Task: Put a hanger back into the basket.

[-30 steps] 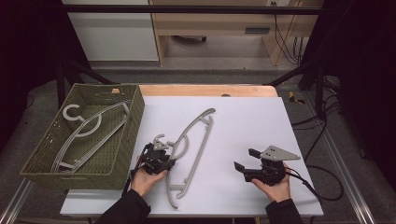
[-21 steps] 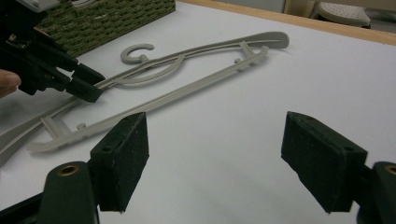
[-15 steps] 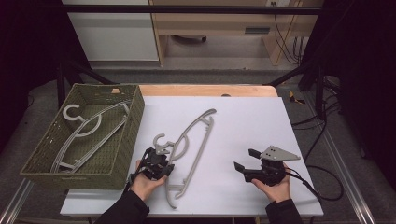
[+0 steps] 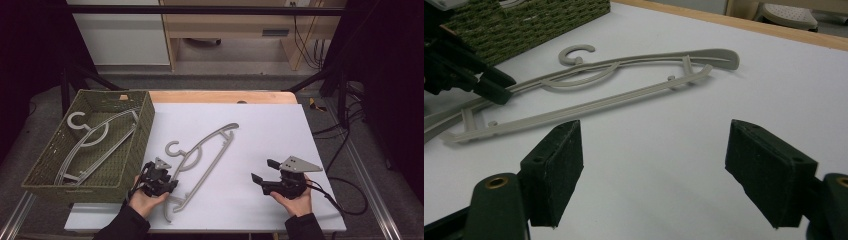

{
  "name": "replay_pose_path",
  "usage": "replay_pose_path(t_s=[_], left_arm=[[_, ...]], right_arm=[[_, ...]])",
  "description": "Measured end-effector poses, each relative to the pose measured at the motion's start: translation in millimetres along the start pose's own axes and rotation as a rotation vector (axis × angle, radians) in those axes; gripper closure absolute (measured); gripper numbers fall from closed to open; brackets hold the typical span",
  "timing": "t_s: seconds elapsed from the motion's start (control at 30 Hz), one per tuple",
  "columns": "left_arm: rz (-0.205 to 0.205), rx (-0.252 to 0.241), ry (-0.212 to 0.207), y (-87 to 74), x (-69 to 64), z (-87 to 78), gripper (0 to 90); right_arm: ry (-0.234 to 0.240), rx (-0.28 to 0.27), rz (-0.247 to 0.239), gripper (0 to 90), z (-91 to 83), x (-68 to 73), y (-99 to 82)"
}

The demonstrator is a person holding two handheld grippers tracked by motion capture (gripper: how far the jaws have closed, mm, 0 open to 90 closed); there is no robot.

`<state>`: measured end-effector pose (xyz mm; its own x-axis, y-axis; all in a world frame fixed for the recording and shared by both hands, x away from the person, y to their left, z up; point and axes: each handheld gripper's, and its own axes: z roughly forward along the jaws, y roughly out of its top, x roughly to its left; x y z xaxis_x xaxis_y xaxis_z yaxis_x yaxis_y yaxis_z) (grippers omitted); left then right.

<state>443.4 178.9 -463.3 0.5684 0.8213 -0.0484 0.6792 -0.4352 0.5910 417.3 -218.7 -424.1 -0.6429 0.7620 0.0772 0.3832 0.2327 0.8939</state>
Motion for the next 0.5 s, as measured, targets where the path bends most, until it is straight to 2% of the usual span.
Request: replay_pose_path(t_s=[0.07, 0.13, 0.17, 0.23, 0.3, 0.4, 0.5], left_arm=[[-0.017, 0.006, -0.006, -3.0, -0.5, -2.6, 63.4], [-0.007, 0.016, 0.006, -2.9, -1.9, -3.1, 66.1], [0.001, 0.023, 0.021, -2.0, -2.9, -2.8, 70.2], [-0.006, 0.037, 0.021, 0.0, -2.5, -2.7, 72.5], [-0.006, 0.034, 0.015, 0.2, -0.7, -2.5, 73.2], [0.005, 0.005, 0.006, 0.9, 6.7, -0.7, 77.4], [-0.014, -0.009, -0.014, 2.2, 13.2, 0.9, 80.7]], right_arm=[[0.000, 0.000, 0.001, 23.1, 0.2, 0.1, 0.0], [-0.001, 0.004, 0.004, 23.1, 0.6, 0.3, -0.2], [-0.001, 0.005, 0.003, 23.1, 0.9, 0.4, -0.2], [-0.002, 0.005, -0.001, 23.1, 1.2, 0.2, -0.4], [-0.001, 0.006, 0.002, 23.1, 0.8, 0.4, -0.3], [-0.002, 0.005, 0.001, 23.1, 0.4, 0.2, -0.2], [-0.002, 0.007, 0.000, 23.0, 0.7, 0.1, -0.3]])
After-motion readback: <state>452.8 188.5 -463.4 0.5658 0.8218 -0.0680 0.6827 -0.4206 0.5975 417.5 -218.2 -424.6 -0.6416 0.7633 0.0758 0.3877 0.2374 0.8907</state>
